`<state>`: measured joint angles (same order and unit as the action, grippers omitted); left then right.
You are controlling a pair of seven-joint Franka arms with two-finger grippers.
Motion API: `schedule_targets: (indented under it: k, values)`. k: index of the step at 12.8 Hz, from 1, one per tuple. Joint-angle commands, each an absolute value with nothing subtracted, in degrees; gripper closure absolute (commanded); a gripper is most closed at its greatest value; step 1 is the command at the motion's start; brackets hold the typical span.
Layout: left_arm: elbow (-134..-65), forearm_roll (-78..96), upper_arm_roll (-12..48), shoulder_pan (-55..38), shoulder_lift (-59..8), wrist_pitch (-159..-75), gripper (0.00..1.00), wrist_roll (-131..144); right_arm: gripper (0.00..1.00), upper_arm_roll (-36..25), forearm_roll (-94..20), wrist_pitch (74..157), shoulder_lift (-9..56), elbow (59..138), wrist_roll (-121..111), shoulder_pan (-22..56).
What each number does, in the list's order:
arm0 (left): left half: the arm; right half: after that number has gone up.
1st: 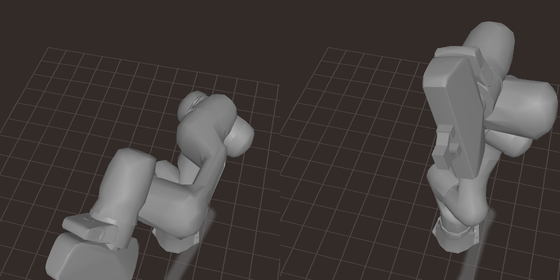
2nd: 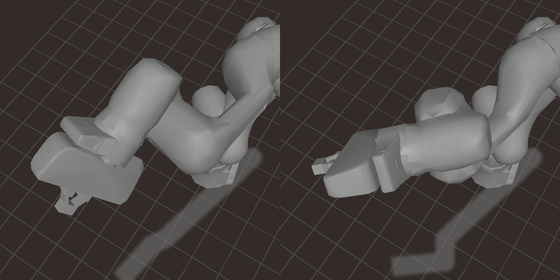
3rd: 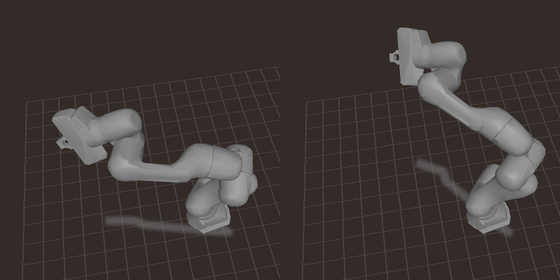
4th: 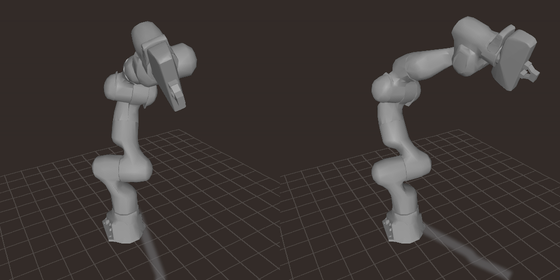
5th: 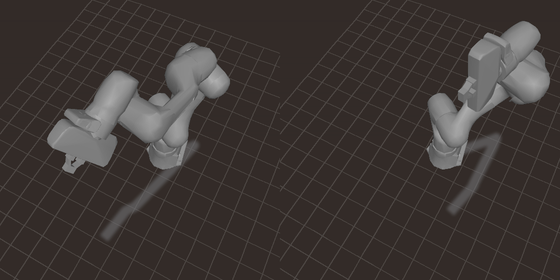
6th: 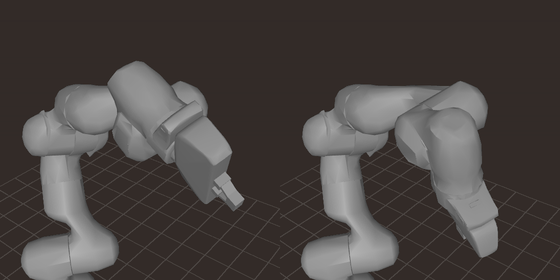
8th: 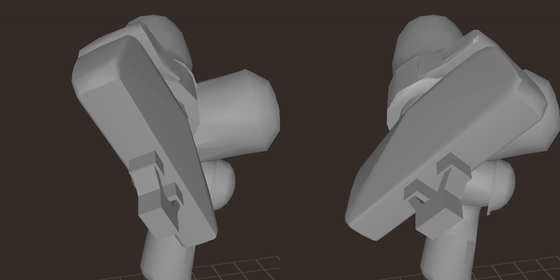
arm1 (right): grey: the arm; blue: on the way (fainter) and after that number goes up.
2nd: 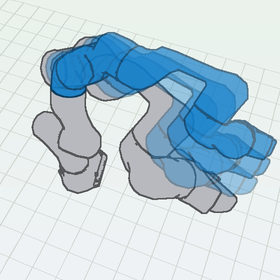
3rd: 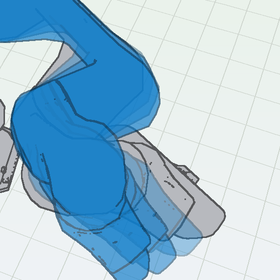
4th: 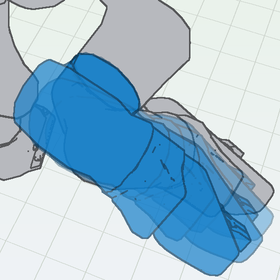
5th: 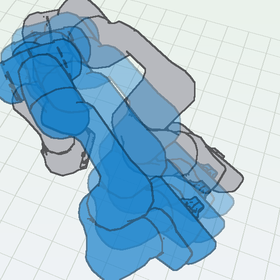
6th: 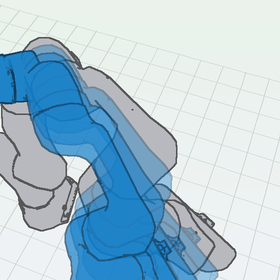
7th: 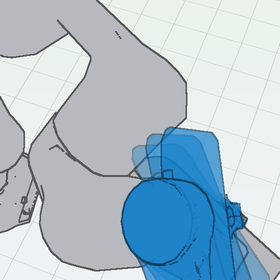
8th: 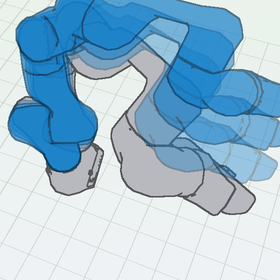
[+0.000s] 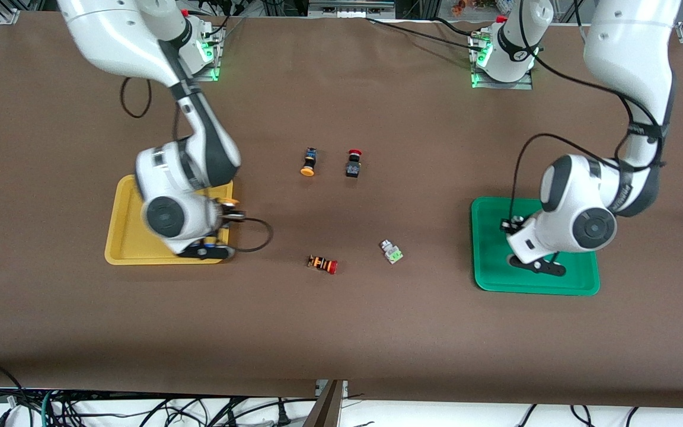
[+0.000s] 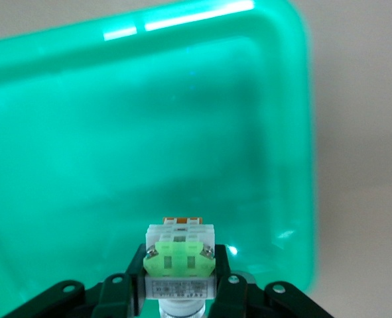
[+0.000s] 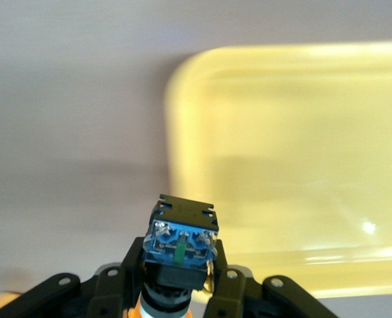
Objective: Place green and yellow buttons in trays
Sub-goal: 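Place the green switch in the green tray while the right gripper drops its button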
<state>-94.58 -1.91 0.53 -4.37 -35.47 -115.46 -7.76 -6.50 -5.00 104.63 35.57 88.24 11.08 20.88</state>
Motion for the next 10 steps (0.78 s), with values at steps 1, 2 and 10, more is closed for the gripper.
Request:
schedule_targets:
  k: [1,2,10]
  values:
    - [-91.49,-3.08,1.49,-4.66,-38.49,-116.19,0.86,-10.2,1.0,-9.49,-5.1,104.24,34.8,92.1,-0.67,17.25]
    - [-91.41,-3.25,1.49,-4.57,-38.84,-116.19,0.73,-10.54,1.0,-10.62,-5.01,105.2,34.8,93.85,-3.23,15.83]
    - [-81.32,-2.55,4.04,-13.16,-37.71,-112.77,0.0,-4.6,0.0,-14.41,-5.1,117.69,33.31,104.68,-7.03,14.15]
